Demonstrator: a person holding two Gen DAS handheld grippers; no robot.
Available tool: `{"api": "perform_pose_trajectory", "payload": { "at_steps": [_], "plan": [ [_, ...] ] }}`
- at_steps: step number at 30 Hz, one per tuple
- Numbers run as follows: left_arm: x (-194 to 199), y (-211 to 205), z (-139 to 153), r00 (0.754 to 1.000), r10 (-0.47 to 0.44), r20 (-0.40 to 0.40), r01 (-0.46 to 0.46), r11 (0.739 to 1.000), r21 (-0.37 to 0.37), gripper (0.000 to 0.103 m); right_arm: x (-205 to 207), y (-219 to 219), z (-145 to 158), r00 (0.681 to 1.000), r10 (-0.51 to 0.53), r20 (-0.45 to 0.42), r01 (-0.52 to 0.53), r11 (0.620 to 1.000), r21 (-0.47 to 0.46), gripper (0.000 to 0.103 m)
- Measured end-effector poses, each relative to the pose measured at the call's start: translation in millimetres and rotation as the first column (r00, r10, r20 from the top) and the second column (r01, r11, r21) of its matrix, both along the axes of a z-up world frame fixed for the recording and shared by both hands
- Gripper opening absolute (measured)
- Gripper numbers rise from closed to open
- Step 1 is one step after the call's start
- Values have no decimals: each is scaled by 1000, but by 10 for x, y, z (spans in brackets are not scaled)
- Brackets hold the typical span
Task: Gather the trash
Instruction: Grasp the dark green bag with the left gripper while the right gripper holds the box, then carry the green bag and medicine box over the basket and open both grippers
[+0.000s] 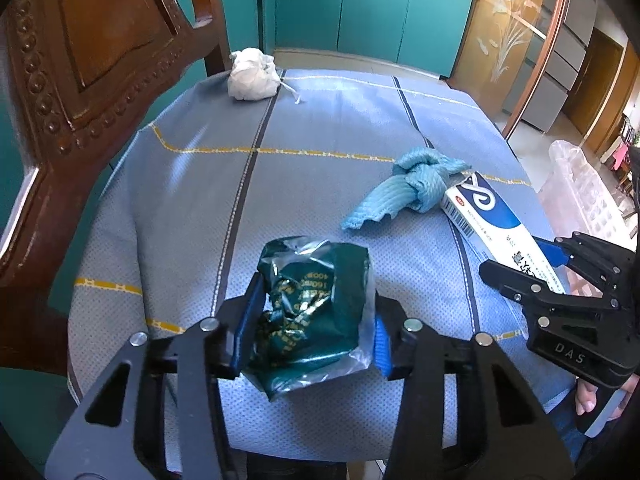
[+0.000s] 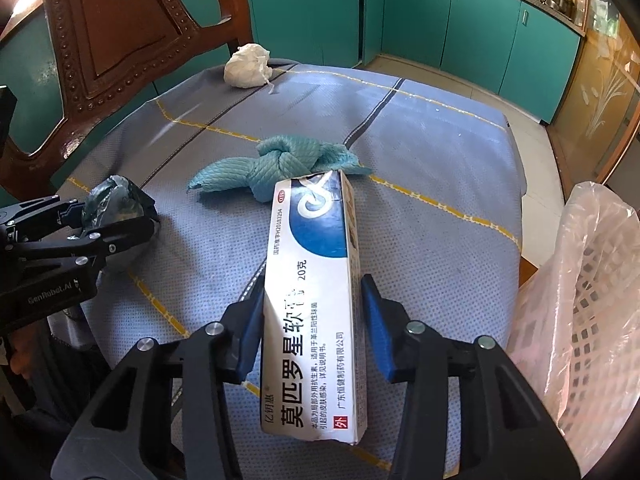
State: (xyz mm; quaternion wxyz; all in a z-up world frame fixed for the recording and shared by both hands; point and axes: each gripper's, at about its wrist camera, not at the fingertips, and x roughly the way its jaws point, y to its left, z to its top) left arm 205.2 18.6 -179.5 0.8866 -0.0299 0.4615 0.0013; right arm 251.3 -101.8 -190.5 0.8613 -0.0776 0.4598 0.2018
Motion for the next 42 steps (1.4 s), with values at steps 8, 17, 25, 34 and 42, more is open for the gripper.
{"api": "perform_pose_trajectory", "payload": {
  "at_steps": [8,17,25,34,42],
  "plan": [
    [-76,-20,214,996,15,92,-19,999,45,48,-48,-31,105,999,-13,49,12,1000,22,46],
    [-162,-64,386,987,19,157,-32,996,78,48,-123,-138,271,993,-37,109,31,998,63,46],
    [-342,-212,761,967,-14,253,-11,995,97,48,-300,-420,691,957,-123,263,90,987,137,46],
    [-382,-539,1049,945,-89,315,69,995,73,48,-524,-1378,1096,843,-391,370,299,912,281,46],
    [-269,-1037,1151,921,-199,333,198,979,39,48,-611,-1927,851,754,-584,300,546,811,207,46]
  ]
}}
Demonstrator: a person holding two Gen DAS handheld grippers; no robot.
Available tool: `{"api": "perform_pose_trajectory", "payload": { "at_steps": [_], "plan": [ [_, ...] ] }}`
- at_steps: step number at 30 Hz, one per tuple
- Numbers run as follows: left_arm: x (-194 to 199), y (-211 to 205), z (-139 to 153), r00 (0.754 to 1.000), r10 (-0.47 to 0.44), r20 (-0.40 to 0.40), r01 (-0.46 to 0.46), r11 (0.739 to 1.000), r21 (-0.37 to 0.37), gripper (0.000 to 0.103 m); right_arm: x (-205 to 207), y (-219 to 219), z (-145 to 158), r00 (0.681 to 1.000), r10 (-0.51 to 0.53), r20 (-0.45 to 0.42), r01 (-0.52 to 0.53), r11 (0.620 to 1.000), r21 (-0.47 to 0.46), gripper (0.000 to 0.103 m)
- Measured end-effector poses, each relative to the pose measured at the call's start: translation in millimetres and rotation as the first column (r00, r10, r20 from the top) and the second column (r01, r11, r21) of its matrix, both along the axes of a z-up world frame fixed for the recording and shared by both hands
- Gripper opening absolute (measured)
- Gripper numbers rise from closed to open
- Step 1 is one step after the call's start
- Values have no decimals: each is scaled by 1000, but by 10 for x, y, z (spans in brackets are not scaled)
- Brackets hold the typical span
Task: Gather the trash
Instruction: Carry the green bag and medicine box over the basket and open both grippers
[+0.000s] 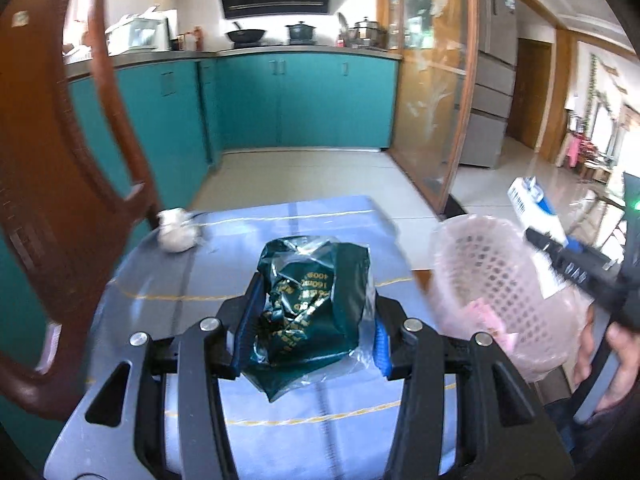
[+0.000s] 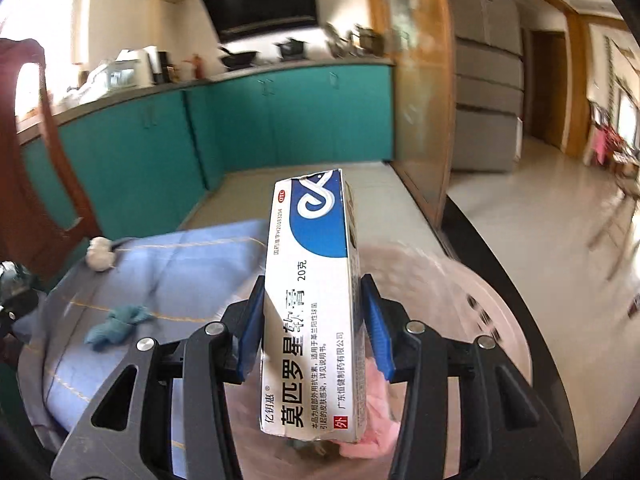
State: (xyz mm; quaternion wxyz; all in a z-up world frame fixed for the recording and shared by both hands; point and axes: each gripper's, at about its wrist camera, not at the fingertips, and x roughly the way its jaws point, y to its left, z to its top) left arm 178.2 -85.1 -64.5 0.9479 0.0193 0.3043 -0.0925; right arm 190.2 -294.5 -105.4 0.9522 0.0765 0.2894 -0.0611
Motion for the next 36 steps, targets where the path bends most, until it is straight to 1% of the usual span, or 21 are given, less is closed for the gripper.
{"api": "perform_pose_trajectory", "payload": {
  "at_steps": [2,7,12,15,17,19,22,23,26,27,28,29,30,31,32,33,34,36],
  "plan": [
    [53,-176,5,999,-45,-1,45,999,-11,48,-64,-52,-53,1000,-20,-13,20,1000,16,46],
    [161,-646,-27,989,-148,-13,148,989,-21,48,-224,-137,-98,997,-72,-24,71,997,-10,46],
    [244,-1080,-98,970,-241,-36,240,970,-36,48,-241,-305,-111,991,-130,-44,131,991,15,46],
    [321,-1341,-211,942,-327,-80,325,945,-40,48,-257,-382,-146,986,-152,-67,155,987,41,46],
    [372,-1479,-297,927,-359,-110,357,933,-43,48,-264,-430,-170,983,-163,-85,168,984,60,46],
    [444,-1579,-381,917,-375,-136,372,927,-49,48,-265,-476,-209,979,-171,-107,179,981,74,46],
    [509,-1716,-483,888,-426,-172,422,904,-63,48,-249,-532,-272,975,-169,-144,184,978,98,46],
    [513,-1751,-516,874,-450,-183,446,893,-66,48,-242,-545,-293,973,-170,-158,187,977,103,46],
    [572,-1796,-591,862,-468,-194,467,883,-58,53,-210,-555,-339,969,-163,-186,188,975,121,48],
    [591,-1797,-602,859,-473,-197,471,880,-61,60,-209,-560,-345,968,-162,-191,188,974,126,49],
    [611,-1782,-604,862,-468,-195,466,883,-61,65,-208,-559,-346,968,-160,-193,187,974,129,50],
    [616,-1759,-593,868,-459,-189,456,888,-60,73,-211,-560,-346,968,-156,-194,184,974,134,51],
    [607,-1722,-568,876,-448,-181,444,894,-62,76,-213,-558,-347,969,-152,-194,180,974,137,55],
    [620,-1679,-552,882,-436,-177,432,900,-65,76,-209,-551,-351,969,-148,-198,177,975,136,57],
    [644,-1612,-538,890,-420,-177,415,907,-66,77,-201,-555,-353,968,-149,-201,177,975,133,63],
    [654,-1537,-517,901,-397,-171,393,918,-63,77,-196,-537,-354,968,-150,-203,177,976,127,66],
    [679,-1422,-495,921,-357,-157,354,934,-52,77,-195,-534,-350,968,-149,-201,176,977,124,70],
    [732,-1215,-458,955,-267,-131,267,963,-15,77,-186,-508,-340,971,-143,-193,168,979,119,72]
  ]
}}
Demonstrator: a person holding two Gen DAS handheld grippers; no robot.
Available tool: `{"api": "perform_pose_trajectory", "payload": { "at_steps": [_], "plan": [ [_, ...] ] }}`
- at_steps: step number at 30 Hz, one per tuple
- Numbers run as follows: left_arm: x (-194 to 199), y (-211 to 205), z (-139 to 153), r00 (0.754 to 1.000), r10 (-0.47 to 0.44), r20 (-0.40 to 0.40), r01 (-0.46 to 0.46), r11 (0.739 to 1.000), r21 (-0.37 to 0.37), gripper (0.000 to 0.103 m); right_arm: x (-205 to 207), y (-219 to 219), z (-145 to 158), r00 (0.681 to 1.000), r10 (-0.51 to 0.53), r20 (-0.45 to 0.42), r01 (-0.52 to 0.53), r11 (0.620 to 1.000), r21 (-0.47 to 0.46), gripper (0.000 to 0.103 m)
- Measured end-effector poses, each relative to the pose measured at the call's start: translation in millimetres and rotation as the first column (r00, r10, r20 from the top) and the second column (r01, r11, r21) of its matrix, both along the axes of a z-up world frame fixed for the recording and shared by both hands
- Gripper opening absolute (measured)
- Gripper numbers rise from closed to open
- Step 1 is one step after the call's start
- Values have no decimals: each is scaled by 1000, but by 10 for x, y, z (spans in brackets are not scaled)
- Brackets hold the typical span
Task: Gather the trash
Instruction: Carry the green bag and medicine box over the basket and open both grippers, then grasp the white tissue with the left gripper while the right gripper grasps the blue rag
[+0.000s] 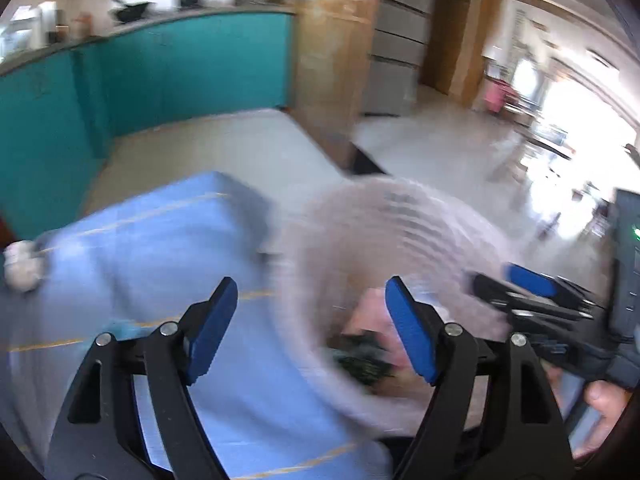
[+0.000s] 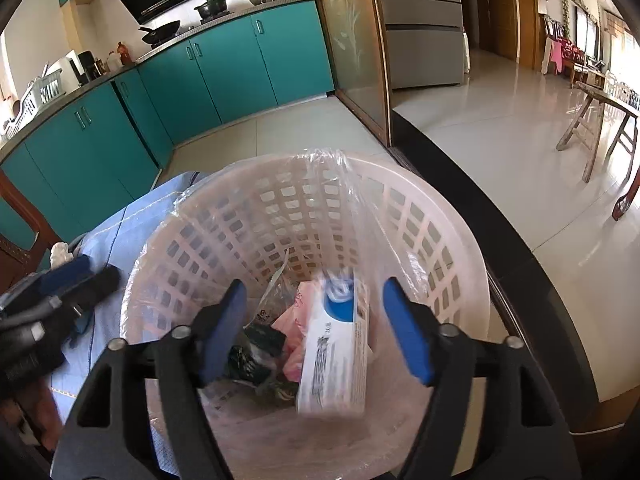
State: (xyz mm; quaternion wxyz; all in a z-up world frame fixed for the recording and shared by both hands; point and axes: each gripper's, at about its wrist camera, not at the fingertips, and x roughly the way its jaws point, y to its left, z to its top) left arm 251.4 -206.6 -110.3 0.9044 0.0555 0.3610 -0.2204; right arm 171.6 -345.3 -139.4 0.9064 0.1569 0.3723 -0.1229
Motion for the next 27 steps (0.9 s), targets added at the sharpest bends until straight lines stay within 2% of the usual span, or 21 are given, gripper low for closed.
{"api": "perform_pose_trajectory", "payload": {
  "at_steps": [2,3,6,8,10,12,13,14,16,18,20,22,25,27],
  "plan": [
    [105,367,49,989,138,56,-140,989,39,77,0,59,57,999,29,34,-29,999,-24,72],
    [154,494,54,982,176,69,-180,982,49,77,25,126,100,997,56,51,-54,998,-39,72],
    [509,1035,45,943,321,90,-330,937,116,77,118,412,158,983,173,67,-168,983,-74,72],
    [814,1387,15,905,413,102,-425,893,152,77,261,674,164,961,271,59,-268,962,-46,72],
    [1159,1714,-54,868,488,91,-496,847,193,77,405,960,170,925,373,67,-375,927,16,72],
    [1335,1999,-114,847,526,73,-528,819,224,77,560,1257,185,882,465,76,-469,882,53,72],
    [1475,2124,-185,833,551,59,-546,800,250,77,680,1472,186,850,522,73,-526,848,64,72],
    [1569,2195,-242,826,561,47,-553,791,262,77,741,1591,188,831,552,69,-556,828,70,72],
    [1724,2319,-345,822,569,10,-549,788,279,76,940,1899,164,775,629,61,-631,770,92,72],
    [1866,2409,-447,825,564,-39,-531,798,285,68,1074,2134,106,734,677,49,-679,728,94,72],
    [1954,2427,-496,832,553,-51,-516,804,295,63,1198,2332,0,690,723,32,-721,683,116,72],
    [2008,2435,-545,836,547,-47,-508,803,312,55,1282,2479,-123,669,743,3,-737,663,128,72],
    [2021,2369,-599,846,532,-36,-492,804,334,40,1383,2626,-292,659,751,-44,-742,658,125,72],
    [2018,2361,-637,847,531,-16,-491,796,355,20,1423,2705,-383,659,749,-68,-739,662,124,74]
  ]
}}
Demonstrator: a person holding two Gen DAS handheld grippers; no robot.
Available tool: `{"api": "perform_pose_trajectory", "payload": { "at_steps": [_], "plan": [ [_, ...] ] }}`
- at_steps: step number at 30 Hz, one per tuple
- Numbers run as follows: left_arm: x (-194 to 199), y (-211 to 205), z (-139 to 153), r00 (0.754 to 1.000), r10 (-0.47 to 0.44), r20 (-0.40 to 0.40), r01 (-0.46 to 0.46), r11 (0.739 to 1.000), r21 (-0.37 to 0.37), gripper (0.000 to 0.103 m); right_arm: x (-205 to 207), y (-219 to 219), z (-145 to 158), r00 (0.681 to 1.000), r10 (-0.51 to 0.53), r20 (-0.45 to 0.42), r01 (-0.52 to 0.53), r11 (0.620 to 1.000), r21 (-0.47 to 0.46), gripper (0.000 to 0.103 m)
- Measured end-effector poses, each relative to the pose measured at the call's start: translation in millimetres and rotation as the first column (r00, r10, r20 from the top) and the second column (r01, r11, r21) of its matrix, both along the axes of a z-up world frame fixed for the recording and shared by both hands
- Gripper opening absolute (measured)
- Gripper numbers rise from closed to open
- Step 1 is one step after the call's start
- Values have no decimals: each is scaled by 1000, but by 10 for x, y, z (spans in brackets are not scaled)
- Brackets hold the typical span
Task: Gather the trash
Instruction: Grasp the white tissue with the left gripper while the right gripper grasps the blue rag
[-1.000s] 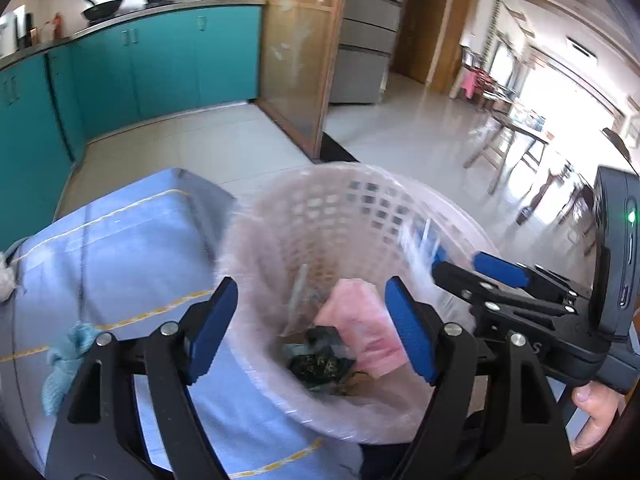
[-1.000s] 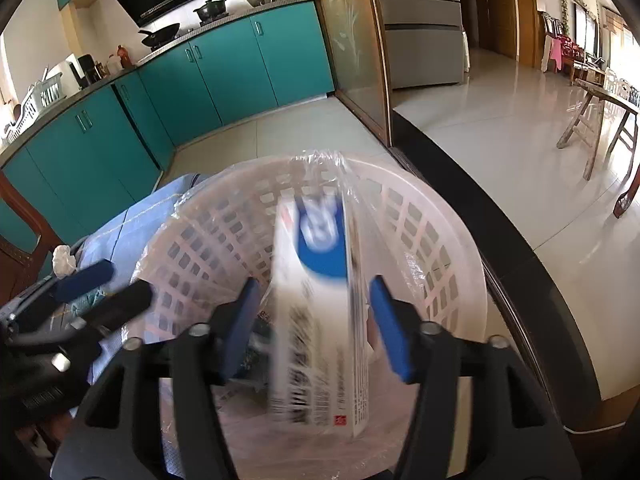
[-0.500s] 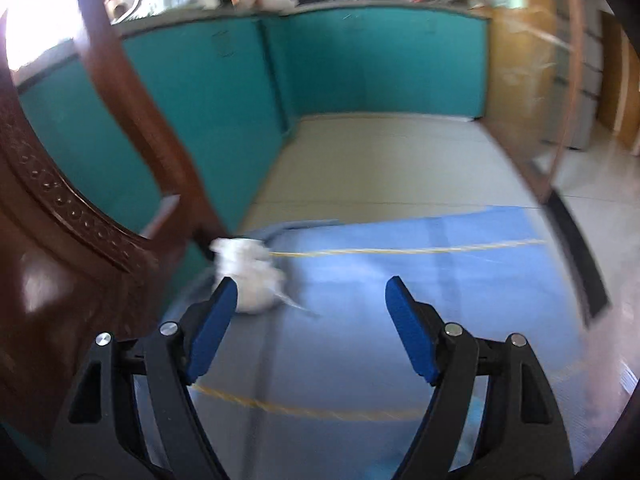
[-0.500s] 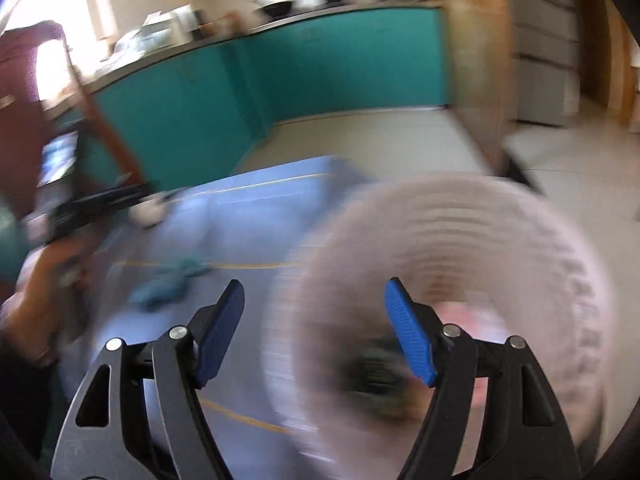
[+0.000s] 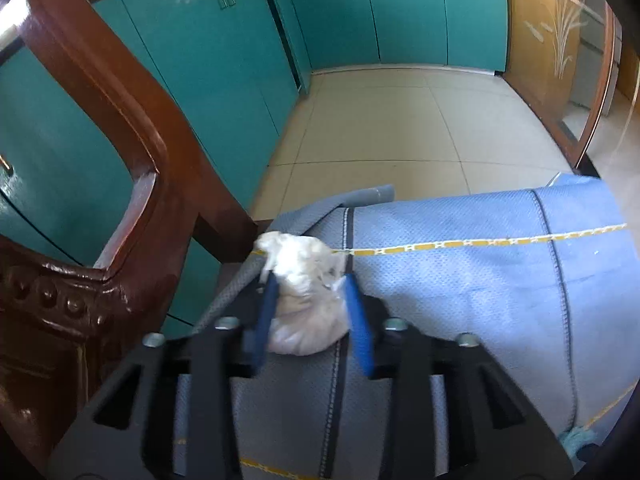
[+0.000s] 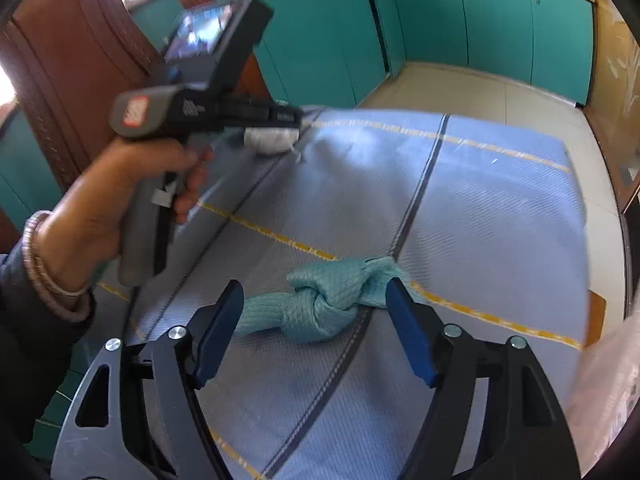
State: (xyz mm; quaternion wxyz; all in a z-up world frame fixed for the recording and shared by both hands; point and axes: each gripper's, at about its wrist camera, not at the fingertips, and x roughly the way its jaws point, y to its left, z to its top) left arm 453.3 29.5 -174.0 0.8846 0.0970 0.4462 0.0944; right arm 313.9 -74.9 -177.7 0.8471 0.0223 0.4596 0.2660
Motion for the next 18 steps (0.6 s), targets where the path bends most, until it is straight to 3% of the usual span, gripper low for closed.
{"api": "perform_pose_trajectory", "payload": {
  "at_steps": [4,5,6,12,18],
  "plan": [
    [-43,14,12,1000,-20,13,20,1000,-10,16,-26,126,-61,999,0,32,2,997,-77,74],
    [-87,11,49,999,-26,20,27,999,-35,15,-54,117,-68,999,4,39,-1,996,-85,61],
    [-126,14,76,999,-29,26,31,998,-60,14,-68,136,-86,999,10,34,-7,996,-92,39],
    [-538,-35,318,992,-67,111,82,986,-142,13,-203,37,-37,998,-4,70,12,994,-112,33],
    [-1281,-88,703,973,-129,193,184,936,-301,13,-474,-467,171,987,-139,83,143,989,-45,34]
  ]
}}
